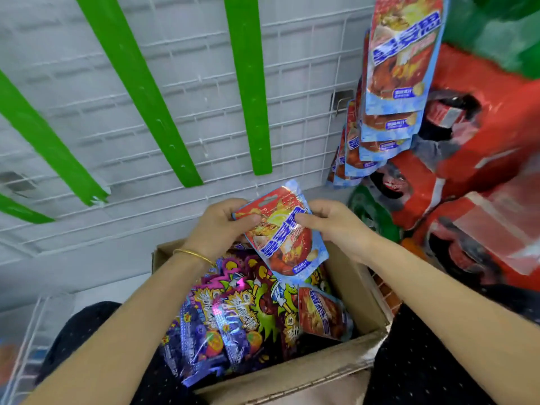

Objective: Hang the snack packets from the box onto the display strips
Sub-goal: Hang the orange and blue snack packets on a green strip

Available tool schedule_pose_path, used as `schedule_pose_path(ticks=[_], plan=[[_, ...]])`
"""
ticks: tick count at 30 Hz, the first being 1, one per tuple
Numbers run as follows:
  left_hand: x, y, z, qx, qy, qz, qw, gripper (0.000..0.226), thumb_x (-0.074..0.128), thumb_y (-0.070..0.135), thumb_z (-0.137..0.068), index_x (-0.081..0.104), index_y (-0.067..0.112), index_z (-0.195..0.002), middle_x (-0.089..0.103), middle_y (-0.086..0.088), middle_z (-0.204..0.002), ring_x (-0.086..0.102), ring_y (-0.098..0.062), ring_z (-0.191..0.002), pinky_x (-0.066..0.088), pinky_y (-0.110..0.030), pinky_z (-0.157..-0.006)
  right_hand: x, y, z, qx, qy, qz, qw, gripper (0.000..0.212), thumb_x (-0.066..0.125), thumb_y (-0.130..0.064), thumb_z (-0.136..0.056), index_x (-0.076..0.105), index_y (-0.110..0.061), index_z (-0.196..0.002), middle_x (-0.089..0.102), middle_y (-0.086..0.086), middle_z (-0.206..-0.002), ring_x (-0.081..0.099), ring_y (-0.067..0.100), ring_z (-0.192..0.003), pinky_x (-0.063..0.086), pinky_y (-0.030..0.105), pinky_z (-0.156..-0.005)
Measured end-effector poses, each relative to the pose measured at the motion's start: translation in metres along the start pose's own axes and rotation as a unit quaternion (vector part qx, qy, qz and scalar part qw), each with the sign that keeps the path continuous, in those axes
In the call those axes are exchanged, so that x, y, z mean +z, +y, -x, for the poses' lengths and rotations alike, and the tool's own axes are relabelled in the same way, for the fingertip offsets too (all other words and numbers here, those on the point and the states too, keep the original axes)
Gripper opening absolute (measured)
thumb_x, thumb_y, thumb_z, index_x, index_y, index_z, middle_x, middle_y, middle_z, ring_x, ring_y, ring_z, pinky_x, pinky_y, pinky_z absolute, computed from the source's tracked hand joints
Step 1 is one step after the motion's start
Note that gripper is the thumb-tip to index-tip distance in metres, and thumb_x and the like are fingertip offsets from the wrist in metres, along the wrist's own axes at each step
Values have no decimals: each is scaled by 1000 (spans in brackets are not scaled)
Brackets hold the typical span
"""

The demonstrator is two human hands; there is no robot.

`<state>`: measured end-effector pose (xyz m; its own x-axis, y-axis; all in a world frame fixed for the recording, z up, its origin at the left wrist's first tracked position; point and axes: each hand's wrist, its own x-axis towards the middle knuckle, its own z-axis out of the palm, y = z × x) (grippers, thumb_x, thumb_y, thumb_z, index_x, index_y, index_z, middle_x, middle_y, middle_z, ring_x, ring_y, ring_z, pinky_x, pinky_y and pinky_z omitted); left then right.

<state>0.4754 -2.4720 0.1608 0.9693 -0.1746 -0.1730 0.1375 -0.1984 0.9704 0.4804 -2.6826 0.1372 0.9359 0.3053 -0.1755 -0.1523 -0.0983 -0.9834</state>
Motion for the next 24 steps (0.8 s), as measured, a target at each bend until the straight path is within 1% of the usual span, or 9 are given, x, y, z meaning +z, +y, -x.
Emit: schedule_pose_path(ticks=[4,7,9,13,17,19,21,22,24], plan=[[19,53,-26,85,-18,-75,993,22,58,-3,-83,60,17,-76,62,4,-64,57,4,-50,49,-15,-52,-20,-48,7,-97,104,-24,989,11,58,-5,-88,61,-8,-98,71,-5,-77,68,7,-71,53,20,-61],[39,99,-46,123,-47,-112,985,21,61,1,-83,58,18,-71,56,1,-64,54,4,-47,47,-15,-50,-35,-84,9,-161,219,32,962,41,66,-24,-83,49,13,-93,58,36,-87,61,45,-83,53,52,-73],[54,138,-60,142,-68,-117,981,14,61,7,-85,60,18,-75,60,5,-60,55,5,-48,48,-14,-49,-53,-110,11,-191,275,58,940,52,63,-41,-76,49,7,-91,50,41,-95,56,50,-84,46,62,-76],[82,228,-96,223,-4,-70,972,9,59,15,-88,61,10,-96,67,3,-76,62,-6,-75,52,-20,-64,-96,-167,18,-240,368,77,895,7,63,-26,-82,59,-22,-79,63,8,-82,57,21,-78,48,40,-74],[107,285,-136,266,66,-78,959,40,63,21,-83,56,-2,-115,62,-23,-108,59,-24,-94,50,-43,-90,-128,-204,8,-264,434,135,851,29,59,-27,-89,56,2,-88,54,13,-83,45,19,-77,38,38,-73],[117,299,-149,267,69,-85,957,37,63,28,-80,61,0,-104,64,-23,-103,63,-29,-93,50,-39,-87,-140,-216,-2,-263,449,132,844,21,57,-28,-91,56,-8,-83,55,2,-84,42,7,-75,35,34,-73],[124,312,-154,267,65,-103,956,26,58,37,-74,60,11,-74,60,-20,-82,59,-26,-76,47,-33,-74,-147,-226,-11,-259,462,139,837,21,54,-25,-93,48,-24,-73,49,-9,-77,43,6,-73,29,27,-69],[127,317,-156,267,66,-111,955,27,56,40,-73,53,15,-63,55,-17,-73,53,-23,-69,42,-30,-67,-150,-230,-16,-254,461,136,839,12,52,-25,-94,55,-22,-83,56,-4,-87,51,13,-85,31,28,-73],[129,325,-160,255,65,-126,956,34,57,38,-83,47,15,-60,50,-13,-68,46,-21,-64,35,-29,-61,-157,-238,-25,-251,468,133,837,37,51,-27,-95,53,-4,-123,55,12,-129,48,22,-121,32,26,-92]])
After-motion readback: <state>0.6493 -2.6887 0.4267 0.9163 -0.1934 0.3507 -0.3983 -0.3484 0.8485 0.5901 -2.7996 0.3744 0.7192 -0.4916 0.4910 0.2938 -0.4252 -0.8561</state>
